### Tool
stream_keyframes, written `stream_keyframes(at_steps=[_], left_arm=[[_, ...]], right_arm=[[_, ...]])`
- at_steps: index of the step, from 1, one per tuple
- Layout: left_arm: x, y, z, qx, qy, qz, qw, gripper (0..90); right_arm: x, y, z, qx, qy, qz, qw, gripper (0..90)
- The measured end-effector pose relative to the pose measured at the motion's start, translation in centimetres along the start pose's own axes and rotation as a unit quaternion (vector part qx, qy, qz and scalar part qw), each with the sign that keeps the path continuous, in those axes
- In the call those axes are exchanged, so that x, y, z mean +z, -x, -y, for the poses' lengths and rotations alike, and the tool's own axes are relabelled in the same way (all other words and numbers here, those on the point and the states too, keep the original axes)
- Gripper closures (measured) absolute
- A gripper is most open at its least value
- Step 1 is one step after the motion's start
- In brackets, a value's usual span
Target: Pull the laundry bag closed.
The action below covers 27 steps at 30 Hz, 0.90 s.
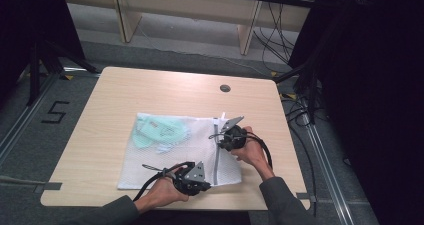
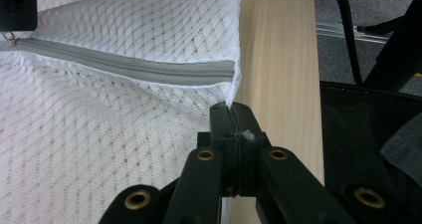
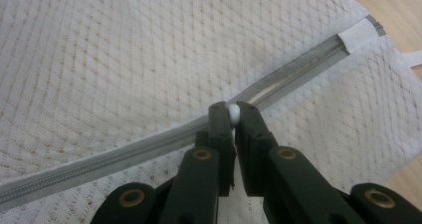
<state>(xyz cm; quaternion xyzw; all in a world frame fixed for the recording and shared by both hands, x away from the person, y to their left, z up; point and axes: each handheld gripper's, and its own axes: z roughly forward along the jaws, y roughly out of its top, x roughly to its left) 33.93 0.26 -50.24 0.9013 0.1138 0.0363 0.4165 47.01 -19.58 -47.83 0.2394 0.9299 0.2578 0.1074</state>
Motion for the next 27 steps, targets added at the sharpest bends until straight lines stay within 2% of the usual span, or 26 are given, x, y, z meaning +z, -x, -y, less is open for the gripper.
stream_keyframes(at_steps=[4, 5, 7, 8, 9, 10, 12, 14, 16, 17, 19, 25, 27], left_arm=[[-0.1, 0.0, 0.0, -0.001, 0.004, 0.000, 1.0000, 89.5], [-0.1, -0.1, 0.0, -0.003, 0.006, -0.002, 1.0000, 89.5], [-0.2, -0.2, -0.1, -0.004, 0.007, -0.001, 1.0000, 89.5], [-0.3, -0.2, -0.1, -0.003, 0.007, -0.001, 1.0000, 89.5], [-0.3, -0.2, -0.1, -0.003, 0.007, -0.002, 1.0000, 89.5], [-0.2, -0.1, -0.1, -0.003, 0.006, 0.000, 1.0000, 89.5], [-0.3, -0.1, -0.1, -0.003, 0.006, -0.002, 1.0000, 89.5], [-0.3, -0.1, -0.1, -0.002, 0.005, -0.001, 1.0000, 89.5], [-0.3, -0.1, -0.1, -0.003, 0.007, -0.002, 1.0000, 89.5], [-0.3, -0.1, -0.1, -0.001, 0.005, -0.003, 1.0000, 89.5], [-0.3, -0.2, -0.1, -0.001, 0.006, -0.002, 1.0000, 89.5], [-0.3, -0.1, -0.1, -0.003, 0.006, -0.001, 1.0000, 89.5], [-0.2, -0.1, -0.1, -0.005, 0.006, 0.000, 1.0000, 89.5]], right_arm=[[0.1, 0.4, -0.1, -0.006, 0.003, 0.000, 1.0000, 86.7], [0.1, 0.3, -0.1, 0.003, 0.005, 0.004, 1.0000, 86.7], [0.2, 0.6, -0.2, -0.002, 0.011, 0.009, 0.9999, 86.7], [0.2, 0.4, -0.3, 0.007, 0.008, 0.009, 0.9999, 86.7], [0.3, 0.7, -0.4, -0.004, 0.011, 0.011, 0.9999, 86.7], [0.2, 0.7, -0.4, 0.004, 0.010, 0.012, 0.9999, 86.7], [0.2, 0.9, -0.5, 0.003, 0.001, 0.009, 0.9999, 86.7], [0.5, 1.0, -0.5, 0.002, 0.009, 0.015, 0.9998, 86.7], [0.5, 1.1, -0.6, 0.012, 0.003, 0.015, 0.9998, 86.7], [0.6, 1.3, -0.6, 0.004, 0.008, 0.018, 0.9998, 86.7], [0.7, 1.5, -0.6, 0.011, 0.006, 0.016, 0.9998, 86.7], [0.9, 2.2, -0.7, 0.015, 0.005, 0.017, 0.9997, 86.7], [0.8, 2.4, -0.9, 0.004, 0.012, 0.019, 0.9997, 86.7]])
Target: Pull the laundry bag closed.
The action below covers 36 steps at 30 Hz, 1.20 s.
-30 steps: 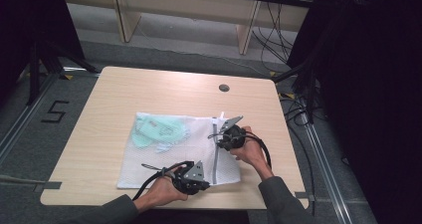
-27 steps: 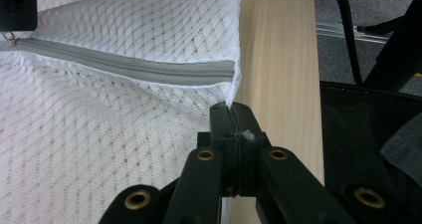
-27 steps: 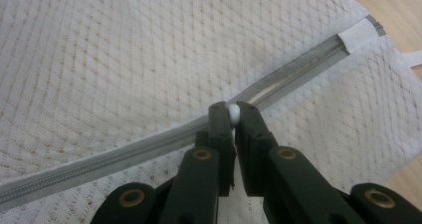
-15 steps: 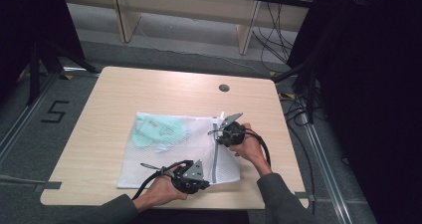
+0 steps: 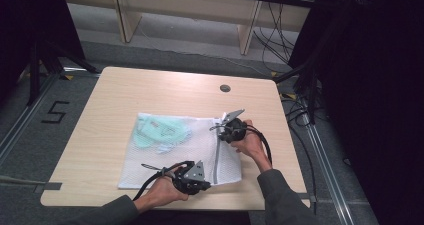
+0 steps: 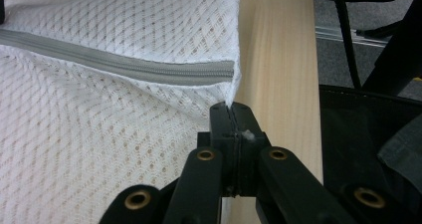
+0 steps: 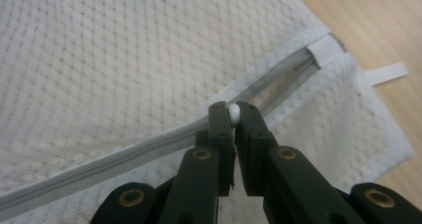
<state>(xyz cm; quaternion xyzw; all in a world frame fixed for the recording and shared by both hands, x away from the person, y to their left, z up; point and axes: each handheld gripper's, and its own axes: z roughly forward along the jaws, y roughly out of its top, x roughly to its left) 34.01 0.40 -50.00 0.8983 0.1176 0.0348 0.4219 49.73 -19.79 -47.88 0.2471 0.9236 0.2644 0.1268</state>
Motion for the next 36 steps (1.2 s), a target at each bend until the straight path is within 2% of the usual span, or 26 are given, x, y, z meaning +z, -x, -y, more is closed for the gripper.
stream_keyframes(at_steps=[3, 5, 6, 8, 10, 11, 12, 13, 15, 16, 19, 20, 23, 25, 26, 28, 29, 30, 36], left_arm=[[0.1, 0.1, 0.1, 0.001, 0.001, 0.005, 1.0000, 89.5], [0.0, 0.1, 0.0, 0.002, -0.001, 0.001, 1.0000, 89.5], [0.0, 0.1, 0.0, 0.001, -0.001, 0.001, 1.0000, 89.5], [0.0, 0.1, 0.0, -0.001, 0.000, 0.003, 1.0000, 89.5], [0.0, 0.1, 0.0, -0.001, 0.000, 0.003, 1.0000, 89.5], [0.0, 0.2, 0.0, 0.000, 0.000, 0.003, 1.0000, 89.5], [0.0, 0.2, 0.0, 0.001, -0.002, 0.005, 1.0000, 89.5], [0.0, 0.2, 0.0, 0.002, -0.003, 0.005, 1.0000, 89.5], [0.1, 0.3, 0.0, 0.002, -0.001, 0.003, 1.0000, 89.5], [0.0, 0.2, 0.0, 0.002, -0.004, 0.005, 1.0000, 89.5], [0.1, 0.2, 0.0, 0.001, 0.001, 0.004, 1.0000, 89.5], [0.0, 0.2, 0.0, 0.002, -0.003, 0.004, 1.0000, 89.5], [0.1, 0.3, 0.1, 0.002, -0.002, 0.001, 1.0000, 89.5], [0.0, 0.2, 0.0, 0.002, -0.003, 0.002, 1.0000, 89.5], [0.0, 0.2, 0.0, 0.002, -0.001, 0.003, 1.0000, 89.5], [0.0, 0.3, 0.0, -0.001, -0.001, 0.006, 1.0000, 89.6], [0.0, 0.3, 0.0, 0.001, 0.001, 0.009, 1.0000, 89.5], [0.0, 0.4, 0.0, 0.001, -0.002, 0.010, 0.9999, 89.6], [0.0, 0.4, 0.0, 0.002, -0.003, 0.008, 1.0000, 89.6]], right_arm=[[0.2, 0.2, -0.2, 0.005, -0.004, 0.004, 1.0000, 86.7], [0.5, 0.5, -0.2, -0.004, -0.002, 0.002, 1.0000, 86.7], [0.7, 0.4, -0.2, 0.005, -0.009, 0.003, 0.9999, 86.7], [0.9, 0.6, -0.2, 0.006, -0.009, -0.004, 0.9999, 86.7], [1.1, 0.8, -0.2, 0.002, -0.008, 0.000, 1.0000, 86.7], [1.1, 0.8, -0.2, 0.010, -0.010, 0.000, 0.9999, 86.6], [1.1, 1.1, -0.2, -0.003, -0.010, 0.001, 0.9999, 86.7], [1.1, 1.1, -0.3, 0.004, -0.010, 0.006, 0.9999, 86.7], [1.1, 1.2, -0.5, 0.003, -0.008, 0.011, 0.9999, 86.7], [1.2, 1.3, -0.5, 0.003, -0.008, 0.006, 0.9999, 86.7], [1.5, 1.6, -0.7, -0.006, -0.011, 0.010, 0.9999, 86.7], [1.5, 1.6, -0.8, 0.001, -0.013, 0.009, 0.9999, 86.7], [1.7, 1.8, -0.9, 0.000, -0.011, 0.016, 0.9998, 86.7], [1.7, 2.1, -0.9, -0.004, -0.011, 0.006, 0.9999, 86.7], [1.7, 2.1, -0.9, -0.005, -0.010, 0.010, 0.9999, 86.7], [1.8, 2.1, -0.8, 0.004, -0.005, 0.013, 0.9999, 86.7], [1.8, 2.2, -0.9, 0.000, -0.006, 0.017, 0.9998, 86.7], [1.7, 2.2, -0.9, 0.008, -0.010, 0.019, 0.9997, 86.7], [2.0, 2.7, -1.0, -0.003, -0.006, 0.023, 0.9997, 86.7]])
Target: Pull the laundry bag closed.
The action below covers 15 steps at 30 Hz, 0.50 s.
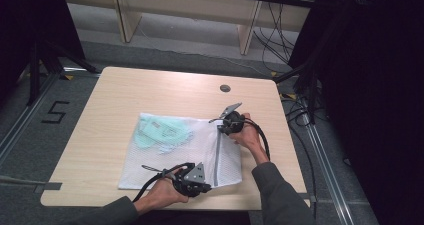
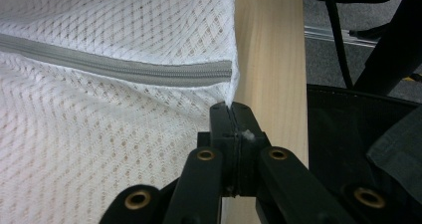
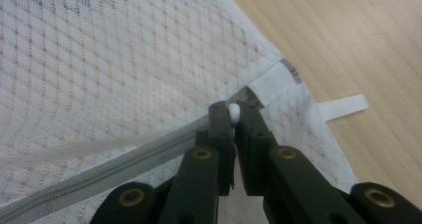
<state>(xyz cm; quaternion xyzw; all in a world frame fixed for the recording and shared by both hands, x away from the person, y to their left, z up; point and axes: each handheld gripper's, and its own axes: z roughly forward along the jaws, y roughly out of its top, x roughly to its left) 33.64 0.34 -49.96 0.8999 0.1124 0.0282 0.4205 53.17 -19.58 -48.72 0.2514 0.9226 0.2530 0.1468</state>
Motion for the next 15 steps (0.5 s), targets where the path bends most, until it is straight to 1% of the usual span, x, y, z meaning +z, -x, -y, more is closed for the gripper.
stream_keyframes(at_steps=[1, 2, 4, 5, 6, 8, 9, 10, 12, 13, 14, 15], left_arm=[[-0.02, 0.00, -0.01, -0.001, 0.001, 0.001, 1.0000, 89.6], [-0.01, 0.00, -0.01, -0.001, 0.002, 0.000, 1.0000, 89.5], [0.02, -0.03, 0.01, -0.001, 0.001, 0.005, 1.0000, 89.6], [0.02, 0.09, 0.01, -0.005, 0.003, 0.004, 1.0000, 89.5], [0.02, 0.10, 0.00, -0.003, 0.003, 0.003, 1.0000, 89.5], [0.00, 0.01, 0.01, -0.002, 0.001, 0.003, 1.0000, 89.6], [-0.02, 0.00, 0.01, -0.001, 0.000, 0.003, 1.0000, 89.6], [-0.02, 0.01, 0.01, -0.005, 0.003, 0.004, 1.0000, 89.5], [0.00, -0.03, 0.06, -0.006, 0.005, 0.001, 1.0000, 89.5], [-0.10, -0.12, 0.05, -0.003, -0.001, 0.002, 1.0000, 89.5], [-0.08, -0.07, 0.06, -0.006, 0.001, 0.004, 1.0000, 89.5], [-0.05, -0.02, 0.08, -0.006, 0.002, 0.003, 1.0000, 89.5]], right_arm=[[0.07, -0.07, 0.00, 0.006, 0.003, 0.000, 1.0000, 86.7], [-0.02, 0.06, -0.09, 0.002, -0.003, 0.002, 1.0000, 86.7], [0.13, 0.15, -0.14, 0.001, 0.001, 0.006, 1.0000, 86.7], [0.09, 0.12, -0.15, 0.007, -0.003, 0.008, 0.9999, 86.7], [0.29, 0.27, -0.12, 0.004, 0.003, 0.004, 1.0000, 86.7], [0.21, 0.37, -0.16, 0.004, 0.001, 0.009, 1.0000, 86.7], [0.25, 0.42, -0.20, 0.004, 0.002, 0.007, 1.0000, 86.7], [0.23, 0.47, -0.22, 0.003, 0.001, 0.006, 1.0000, 86.7], [0.25, 0.43, -0.21, 0.009, 0.002, 0.008, 0.9999, 86.7], [0.27, 0.46, -0.23, 0.009, 0.003, 0.010, 0.9999, 86.7], [0.34, 0.47, -0.23, 0.009, 0.005, 0.011, 0.9999, 86.7], [0.30, 0.49, -0.29, 0.012, 0.001, 0.013, 0.9998, 86.7]])
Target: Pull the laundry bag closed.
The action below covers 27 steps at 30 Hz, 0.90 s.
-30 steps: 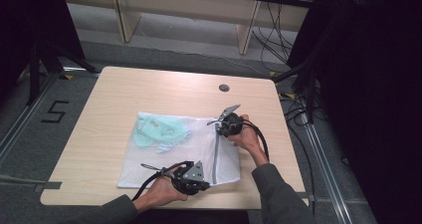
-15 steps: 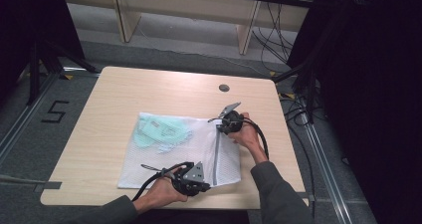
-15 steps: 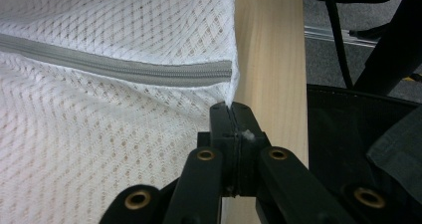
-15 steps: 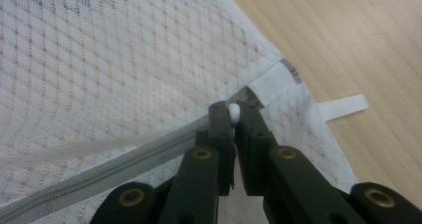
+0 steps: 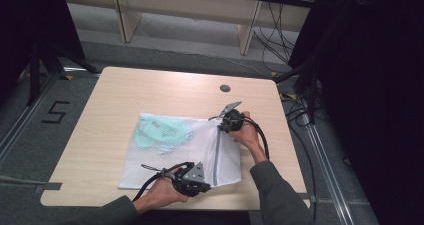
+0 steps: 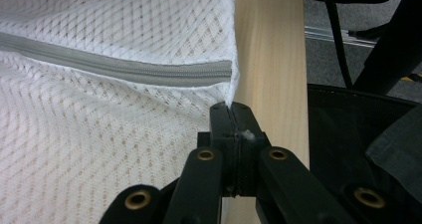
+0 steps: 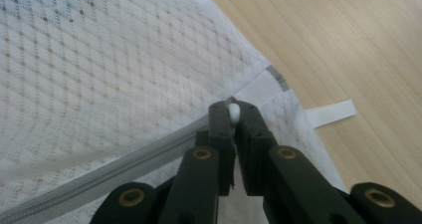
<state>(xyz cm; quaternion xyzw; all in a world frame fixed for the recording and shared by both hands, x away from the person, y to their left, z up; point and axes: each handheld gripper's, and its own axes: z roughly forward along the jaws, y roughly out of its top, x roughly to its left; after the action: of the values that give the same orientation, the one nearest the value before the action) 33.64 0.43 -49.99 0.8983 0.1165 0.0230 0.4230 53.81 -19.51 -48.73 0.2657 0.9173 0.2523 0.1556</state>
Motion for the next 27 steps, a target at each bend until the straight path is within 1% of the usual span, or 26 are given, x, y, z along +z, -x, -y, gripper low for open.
stream_keyframes(at_steps=[1, 2, 3, 4, 5, 6, 8, 9, 10, 11, 13, 14, 15, 17, 20, 21, 23, 24, 25, 26, 27], left_arm=[[0.0, 0.0, 0.0, 0.000, 0.000, -0.001, 1.0000, 89.5], [0.0, -0.1, 0.0, 0.001, -0.001, -0.001, 1.0000, 89.5], [0.1, -0.2, 0.0, -0.003, 0.001, 0.000, 1.0000, 89.5], [0.1, -0.2, 0.0, -0.005, 0.002, -0.001, 1.0000, 89.5], [0.1, -0.3, 0.0, -0.005, 0.001, -0.005, 1.0000, 89.5], [0.1, -0.3, 0.0, -0.006, 0.002, -0.004, 1.0000, 89.5], [0.1, -0.3, 0.0, -0.009, 0.004, -0.004, 0.9999, 89.4], [0.1, -0.4, -0.1, -0.011, 0.007, -0.004, 0.9999, 89.4], [0.0, -0.5, -0.1, -0.012, 0.008, -0.004, 0.9999, 89.4], [0.0, -0.6, -0.1, -0.008, 0.004, -0.005, 0.9999, 89.4], [0.0, -0.6, -0.1, -0.012, 0.007, -0.004, 0.9999, 89.4], [0.0, -0.6, -0.1, -0.012, 0.006, -0.004, 0.9999, 89.4], [0.1, -0.6, -0.1, -0.012, 0.007, -0.004, 0.9999, 89.3], [0.1, -0.7, -0.2, -0.015, 0.008, -0.003, 0.9998, 89.3], [0.1, -0.8, -0.2, -0.015, 0.007, -0.005, 0.9998, 89.1], [0.1, -0.8, -0.3, -0.018, 0.011, -0.005, 0.9998, 89.1], [0.2, -0.9, -0.3, -0.018, 0.011, -0.007, 0.9997, 89.0], [0.2, -0.9, -0.3, -0.018, 0.011, -0.007, 0.9998, 89.0], [0.2, -1.0, -0.3, -0.016, 0.008, -0.007, 0.9998, 89.0], [0.3, -0.9, -0.3, -0.018, 0.010, -0.007, 0.9998, 89.0], [0.3, -1.0, -0.3, -0.018, 0.010, -0.007, 0.9998, 89.0]], right_arm=[[0.1, 0.1, 0.0, -0.008, 0.004, 0.002, 1.0000, 86.7], [0.2, 0.2, 0.0, -0.008, 0.006, 0.003, 0.9999, 86.7], [0.2, 0.2, 0.0, -0.007, 0.006, 0.003, 1.0000, 86.7], [0.1, 0.1, 0.0, 0.001, 0.005, 0.005, 1.0000, 86.7], [0.1, 0.0, -0.1, 0.003, 0.003, 0.009, 0.9999, 86.7], [0.2, 0.0, -0.1, 0.003, 0.004, 0.011, 0.9999, 86.7], [0.2, -0.1, -0.1, 0.010, 0.003, 0.012, 0.9999, 86.6], [0.3, 0.1, -0.1, 0.001, 0.015, 0.018, 0.9997, 86.7], [0.3, 0.0, -0.1, 0.002, 0.015, 0.021, 0.9997, 86.6], [0.4, 0.0, -0.2, 0.002, 0.015, 0.021, 0.9997, 86.6], [0.4, 0.1, -0.2, 0.008, 0.016, 0.018, 0.9997, 86.6], [0.4, 0.0, -0.2, 0.009, 0.012, 0.017, 0.9998, 86.6], [0.2, 0.0, -0.2, 0.010, 0.002, 0.009, 0.9999, 86.6], [0.5, 0.1, -0.2, 0.005, 0.015, 0.019, 0.9997, 86.6], [0.5, 0.1, -0.2, 0.007, 0.015, 0.021, 0.9996, 86.5], [0.5, 0.2, -0.2, 0.004, 0.017, 0.023, 0.9996, 86.5], [0.5, 0.2, -0.2, 0.014, 0.015, 0.023, 0.9995, 86.4], [0.5, 0.2, -0.2, 0.015, 0.016, 0.025, 0.9994, 86.3], [0.5, 0.3, -0.2, 0.009, 0.017, 0.027, 0.9994, 85.9], [0.7, 0.4, -0.2, 0.001, 0.016, 0.025, 0.9996, 85.6], [0.7, 0.4, -0.2, 0.001, 0.015, 0.025, 0.9996, 85.2]])
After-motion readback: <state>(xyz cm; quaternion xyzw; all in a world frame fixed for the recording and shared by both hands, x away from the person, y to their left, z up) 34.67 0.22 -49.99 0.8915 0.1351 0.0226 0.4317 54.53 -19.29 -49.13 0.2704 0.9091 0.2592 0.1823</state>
